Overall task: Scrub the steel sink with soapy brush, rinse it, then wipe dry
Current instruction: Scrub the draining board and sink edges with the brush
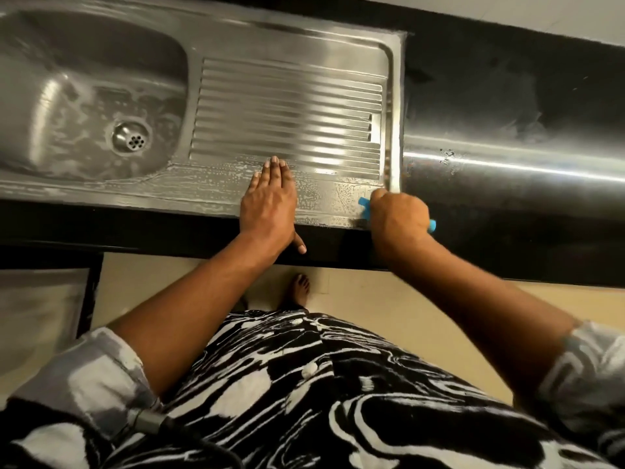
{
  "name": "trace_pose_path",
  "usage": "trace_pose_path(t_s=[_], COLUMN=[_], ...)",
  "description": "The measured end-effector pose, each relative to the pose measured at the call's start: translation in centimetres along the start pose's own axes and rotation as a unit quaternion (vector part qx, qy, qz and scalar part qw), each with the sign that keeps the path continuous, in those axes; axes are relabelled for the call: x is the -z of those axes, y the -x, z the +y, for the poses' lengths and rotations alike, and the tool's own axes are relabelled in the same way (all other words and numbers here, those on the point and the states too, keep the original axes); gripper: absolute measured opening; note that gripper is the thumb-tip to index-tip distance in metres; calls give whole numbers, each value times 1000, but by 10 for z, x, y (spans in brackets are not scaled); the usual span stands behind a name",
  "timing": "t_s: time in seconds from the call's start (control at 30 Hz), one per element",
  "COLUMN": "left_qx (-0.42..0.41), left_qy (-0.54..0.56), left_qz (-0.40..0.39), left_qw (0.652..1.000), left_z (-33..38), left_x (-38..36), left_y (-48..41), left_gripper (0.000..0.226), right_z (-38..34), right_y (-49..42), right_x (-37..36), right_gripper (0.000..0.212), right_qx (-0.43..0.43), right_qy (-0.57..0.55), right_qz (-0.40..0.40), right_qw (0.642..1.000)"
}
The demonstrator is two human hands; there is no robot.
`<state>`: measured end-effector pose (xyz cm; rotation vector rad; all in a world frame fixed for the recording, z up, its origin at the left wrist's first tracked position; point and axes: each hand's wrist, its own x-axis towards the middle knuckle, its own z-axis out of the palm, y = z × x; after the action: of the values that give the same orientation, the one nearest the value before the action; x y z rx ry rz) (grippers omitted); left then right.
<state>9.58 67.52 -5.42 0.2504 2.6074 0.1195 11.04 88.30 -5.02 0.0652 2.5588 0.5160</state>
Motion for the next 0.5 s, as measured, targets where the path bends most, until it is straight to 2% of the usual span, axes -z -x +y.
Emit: trace_pose_path(t_s=[0.17,0.33,0.5], left_qx=[-18,-32,-38], left_qy=[2,-7,-6], left_qz=[-1,0,-7], left_qw=[1000,999,999], left_z=[2,1,-6], left_x=[1,3,1], left_y=[-1,-4,-5], left_gripper=[190,190,192], right_z=[10,17,-5], right_y=[-13,-46,11], right_x=[17,51,11], right_gripper=[32,34,38], right_qx=[9,1,-1], right_qy=[36,36,43], right_qz=[-5,52,21], right_qw=[999,998,999])
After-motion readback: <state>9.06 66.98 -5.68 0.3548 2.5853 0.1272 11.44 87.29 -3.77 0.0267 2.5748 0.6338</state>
